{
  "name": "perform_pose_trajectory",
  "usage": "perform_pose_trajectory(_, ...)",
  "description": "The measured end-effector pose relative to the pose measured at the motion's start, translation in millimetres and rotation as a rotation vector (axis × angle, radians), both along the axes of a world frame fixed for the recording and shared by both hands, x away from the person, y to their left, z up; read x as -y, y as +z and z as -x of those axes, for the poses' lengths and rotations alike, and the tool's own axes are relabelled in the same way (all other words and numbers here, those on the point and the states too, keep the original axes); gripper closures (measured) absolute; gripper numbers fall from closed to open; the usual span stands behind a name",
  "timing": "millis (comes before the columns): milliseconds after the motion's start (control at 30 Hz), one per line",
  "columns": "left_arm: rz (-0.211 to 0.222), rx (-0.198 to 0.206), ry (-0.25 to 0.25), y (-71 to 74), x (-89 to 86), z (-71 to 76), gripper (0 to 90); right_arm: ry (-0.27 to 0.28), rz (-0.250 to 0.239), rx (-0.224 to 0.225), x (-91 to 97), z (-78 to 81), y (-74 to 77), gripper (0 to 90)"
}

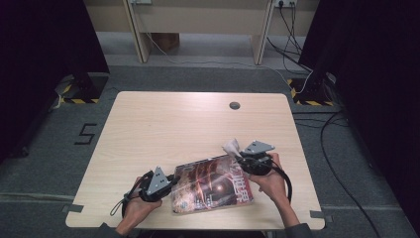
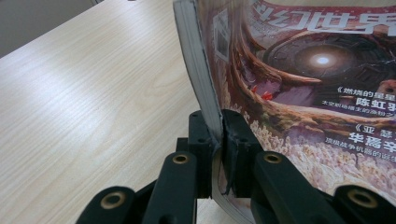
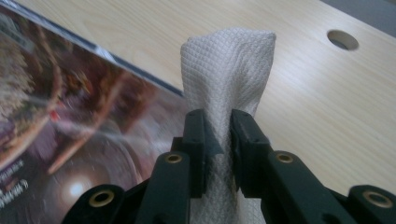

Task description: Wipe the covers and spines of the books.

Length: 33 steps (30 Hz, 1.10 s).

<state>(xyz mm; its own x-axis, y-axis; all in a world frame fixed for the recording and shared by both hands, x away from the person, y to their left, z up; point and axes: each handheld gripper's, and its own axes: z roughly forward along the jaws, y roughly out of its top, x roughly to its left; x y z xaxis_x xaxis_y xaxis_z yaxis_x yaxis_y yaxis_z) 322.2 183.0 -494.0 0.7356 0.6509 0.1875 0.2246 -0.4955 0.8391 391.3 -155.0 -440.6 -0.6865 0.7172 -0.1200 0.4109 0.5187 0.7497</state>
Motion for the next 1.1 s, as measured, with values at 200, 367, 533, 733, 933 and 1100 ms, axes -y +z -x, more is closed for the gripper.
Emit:
perform_pose_trajectory(200,-0.003,0.005,-0.002,-0.1,1.5,0.0,82.5,0.039,0.024,0.004,-30.4,-10.5,-1.5,77.2)
perform_pose_trajectory(367,-0.011,0.01,0.0,-0.3,2.9,-0.4,82.5,0.071,0.038,-0.005,-48.5,-14.2,-5.9,77.2)
perform_pose_trajectory(533,-0.011,0.018,-0.007,-0.1,4.6,-1.3,82.6,0.083,0.059,0.002,-56.8,-12.2,-4.9,77.2)
perform_pose_trajectory(733,-0.016,0.014,-0.002,-0.5,5.8,-2.6,82.3,0.143,0.051,0.02,-77.0,0.9,0.7,77.1)
perform_pose_trajectory(933,-0.011,0.015,-0.005,-0.8,5.3,-2.3,82.0,0.189,0.049,0.042,-90.8,10.7,5.3,77.1)
perform_pose_trajectory(1100,-0.02,0.019,-0.009,-0.9,6.5,-2.5,81.5,0.151,0.058,0.024,-80.4,2.5,1.0,77.3)
